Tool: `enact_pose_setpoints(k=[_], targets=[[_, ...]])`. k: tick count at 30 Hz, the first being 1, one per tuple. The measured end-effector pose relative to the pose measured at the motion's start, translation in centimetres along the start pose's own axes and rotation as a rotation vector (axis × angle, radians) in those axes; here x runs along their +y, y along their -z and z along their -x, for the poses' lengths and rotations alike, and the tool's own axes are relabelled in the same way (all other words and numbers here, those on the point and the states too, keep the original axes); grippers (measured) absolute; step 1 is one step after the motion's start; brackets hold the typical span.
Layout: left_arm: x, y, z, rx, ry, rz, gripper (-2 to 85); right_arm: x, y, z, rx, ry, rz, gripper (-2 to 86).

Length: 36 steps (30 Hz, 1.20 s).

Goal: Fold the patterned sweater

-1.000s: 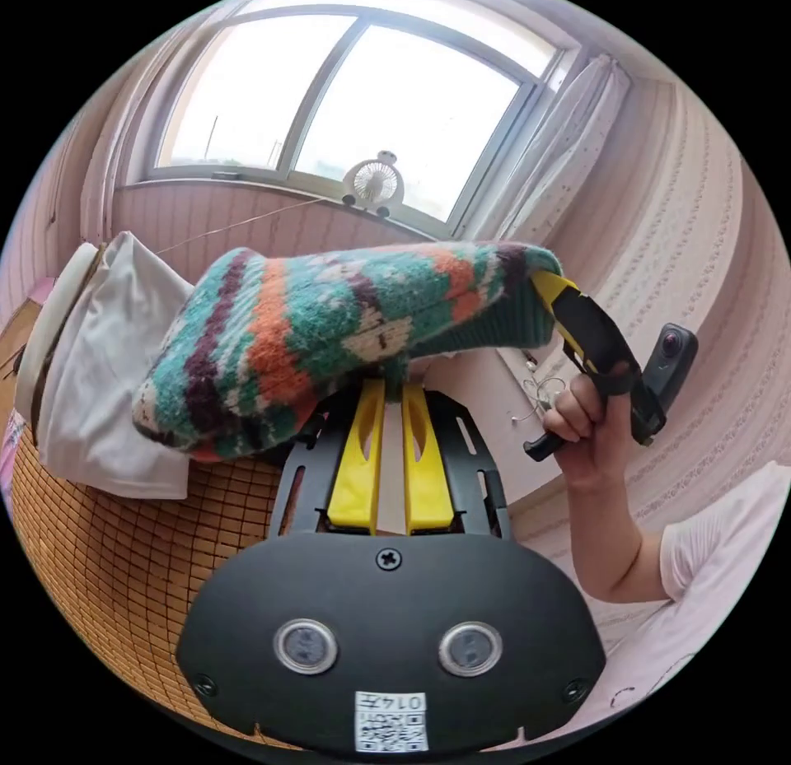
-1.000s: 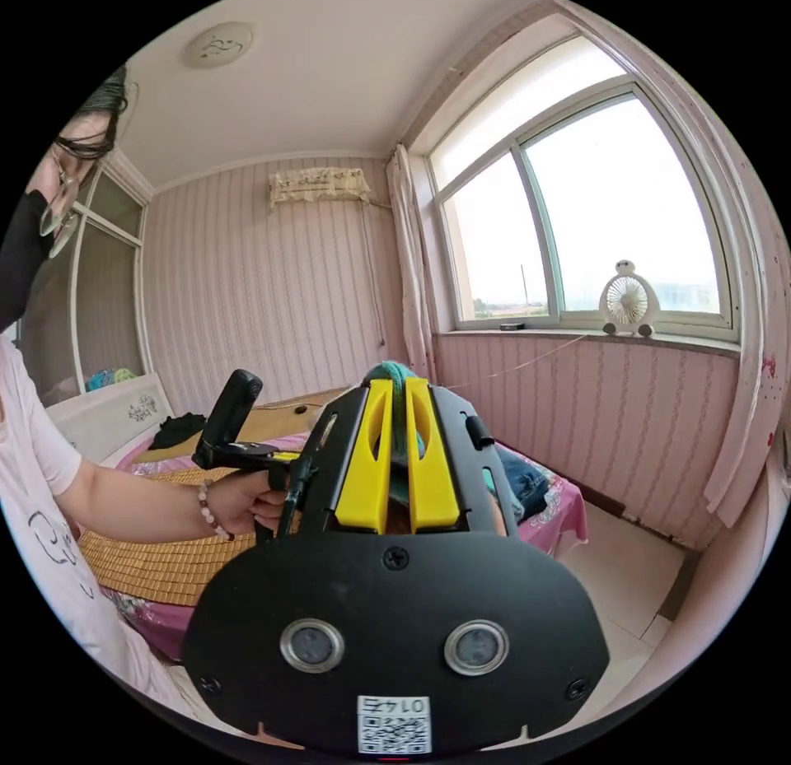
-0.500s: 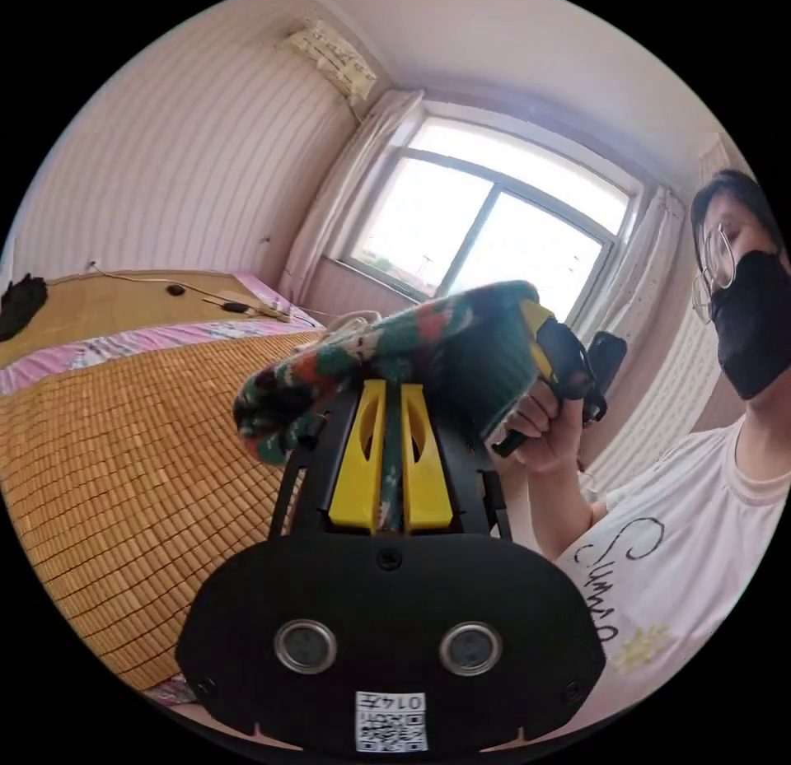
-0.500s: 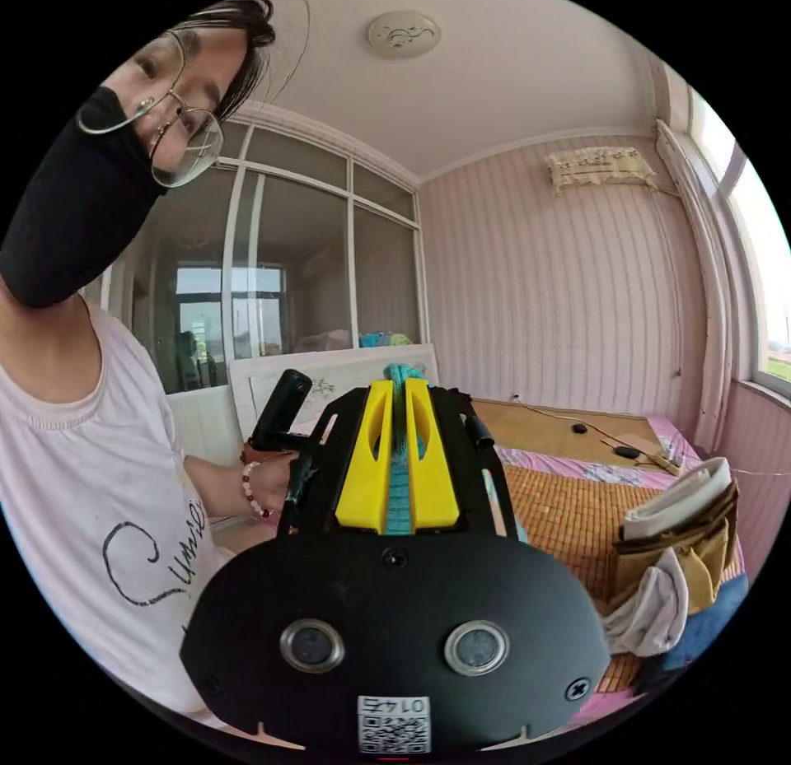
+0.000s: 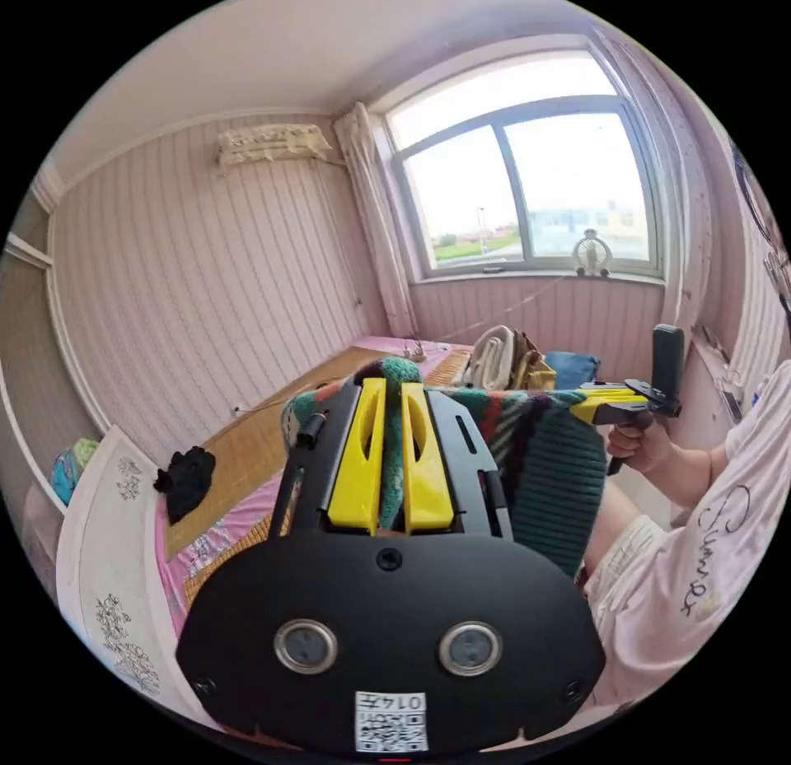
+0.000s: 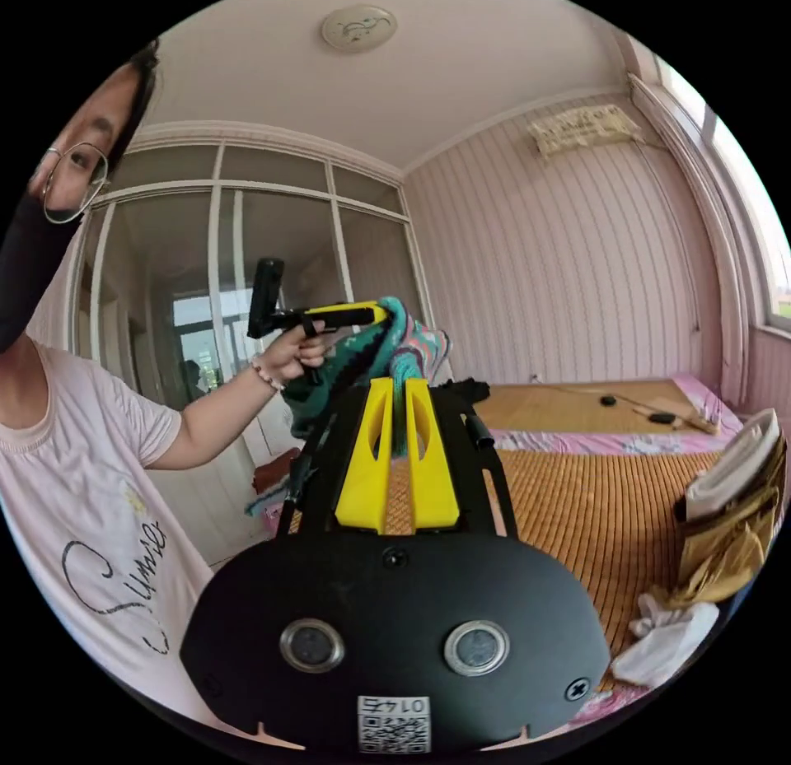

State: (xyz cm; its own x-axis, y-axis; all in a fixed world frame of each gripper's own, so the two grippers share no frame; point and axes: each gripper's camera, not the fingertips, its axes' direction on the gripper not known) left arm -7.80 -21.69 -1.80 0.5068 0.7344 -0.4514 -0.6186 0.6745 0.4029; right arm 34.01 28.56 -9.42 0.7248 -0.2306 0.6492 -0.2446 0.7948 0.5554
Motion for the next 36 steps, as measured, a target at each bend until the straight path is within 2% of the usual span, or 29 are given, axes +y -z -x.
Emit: enact_pose_setpoints(k=[3, 5, 8, 12, 14, 17, 21, 25, 28, 30, 32, 36], targets=[[3.2, -7.6, 1.2, 0.228, 0.028, 0.197, 4.0, 5.3, -1.8, -5.1, 0.084, -0.236, 0.194, 1.5], [9.0, -14.8, 2.8, 0.405, 0.250, 0.397, 4.9, 11.2, -4.2, -9.5, 0.284, -0.446, 0.397, 1.5], [17.8, -17.0, 3.9, 0.443, 0.473, 0.447, 5.4, 16.0, -5.7, -12.3, 0.497, -0.558, 0.530, 1.2], [26.1, -13.0, 4.0, 0.323, 0.615, 0.403, 5.1, 15.5, -8.2, -12.5, 0.500, -0.474, 0.580, 2.3], [30.5, -10.9, 4.1, 0.171, 0.690, 0.451, 5.1, 13.9, -12.0, -12.3, 0.423, -0.357, 0.628, 5.1], [34.7, -10.5, 3.7, 0.066, 0.731, 0.558, 6.3, 12.2, -18.3, -12.1, 0.326, -0.267, 0.657, 9.9], [37.7, -12.4, 2.9, 0.007, 0.722, 0.675, 8.0, 10.8, -25.8, -13.0, 0.166, -0.360, 0.609, 13.9], [38.2, -15.1, 3.9, 0.018, 0.687, 0.659, 8.3, 10.5, -33.7, -14.7, 0.205, -0.440, 0.664, 13.1], [37.0, -16.7, 5.5, 0.060, 0.642, 0.602, 8.4, 7.0, -38.5, -15.0, 0.245, -0.347, 0.784, 8.5], [36.2, -17.4, 6.5, 0.074, 0.623, 0.566, 8.5, 2.3, -40.7, -14.8, 0.278, -0.200, 0.720, 6.3], [35.2, -18.1, 7.6, 0.071, 0.579, 0.523, 8.5, -3.4, -42.7, -16.9, 0.401, -0.113, 0.586, 5.2], [35.2, -20.0, 8.9, 0.077, 0.540, 0.515, 8.6, -6.8, -46.0, -22.1, 0.546, -0.250, 0.621, 5.3]])
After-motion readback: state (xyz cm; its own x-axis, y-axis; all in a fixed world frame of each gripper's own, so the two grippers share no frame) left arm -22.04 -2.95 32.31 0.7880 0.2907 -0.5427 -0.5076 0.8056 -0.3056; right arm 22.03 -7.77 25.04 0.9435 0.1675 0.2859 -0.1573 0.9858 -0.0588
